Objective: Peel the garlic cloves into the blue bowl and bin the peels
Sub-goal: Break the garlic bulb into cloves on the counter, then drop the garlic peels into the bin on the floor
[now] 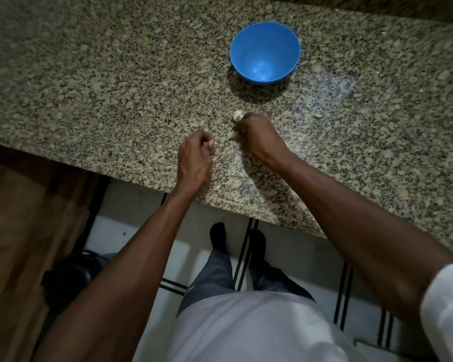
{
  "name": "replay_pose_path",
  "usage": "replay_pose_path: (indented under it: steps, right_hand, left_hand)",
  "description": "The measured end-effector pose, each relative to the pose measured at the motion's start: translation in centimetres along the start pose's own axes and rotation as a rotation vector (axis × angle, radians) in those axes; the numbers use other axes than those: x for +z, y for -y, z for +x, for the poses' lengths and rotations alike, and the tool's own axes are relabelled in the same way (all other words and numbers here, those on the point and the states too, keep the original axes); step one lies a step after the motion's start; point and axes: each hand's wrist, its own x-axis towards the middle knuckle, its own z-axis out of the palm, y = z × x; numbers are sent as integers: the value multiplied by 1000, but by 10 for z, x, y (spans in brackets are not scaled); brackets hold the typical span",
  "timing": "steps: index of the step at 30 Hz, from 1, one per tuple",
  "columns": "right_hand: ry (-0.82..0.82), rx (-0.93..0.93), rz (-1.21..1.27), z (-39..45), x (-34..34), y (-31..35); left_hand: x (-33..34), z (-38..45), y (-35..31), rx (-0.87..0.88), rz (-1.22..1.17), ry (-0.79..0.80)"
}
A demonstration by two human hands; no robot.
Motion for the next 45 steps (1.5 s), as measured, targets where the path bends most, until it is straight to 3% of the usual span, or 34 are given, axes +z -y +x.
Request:
replay_pose_path:
  steps: [5, 11, 17, 23, 29, 32, 38, 41, 45]
  right_hand:
    - [111, -165, -164, -35, 15, 8]
    - [114, -92, -191, -71, 27, 19]
    - [54, 315, 212, -70, 34, 22]
    - [46, 504, 492, -70, 30, 10]
    - [39, 620, 845, -70, 38, 16]
    - [55, 719, 1101, -60, 44, 30]
    - [243, 744, 1391, -20, 71, 91]
    - [419, 692, 1361, -4, 115, 150]
    - [638, 569, 1224, -2, 202, 246]
  left_hand:
    - [-8, -11, 22, 71, 52, 45]
    - [-10, -40, 36, 167, 65, 137]
    - [-10, -53, 41, 365, 173, 256]
    - [-5, -59, 42, 471, 370, 335]
    - [-3, -66, 34, 586, 685, 307]
    - [-6, -57, 38, 409, 546, 269]
    - [-68, -61, 79, -535, -459, -110]
    - [-120, -85, 126, -665, -894, -334]
    - [-190, -139, 204, -761, -1085, -582]
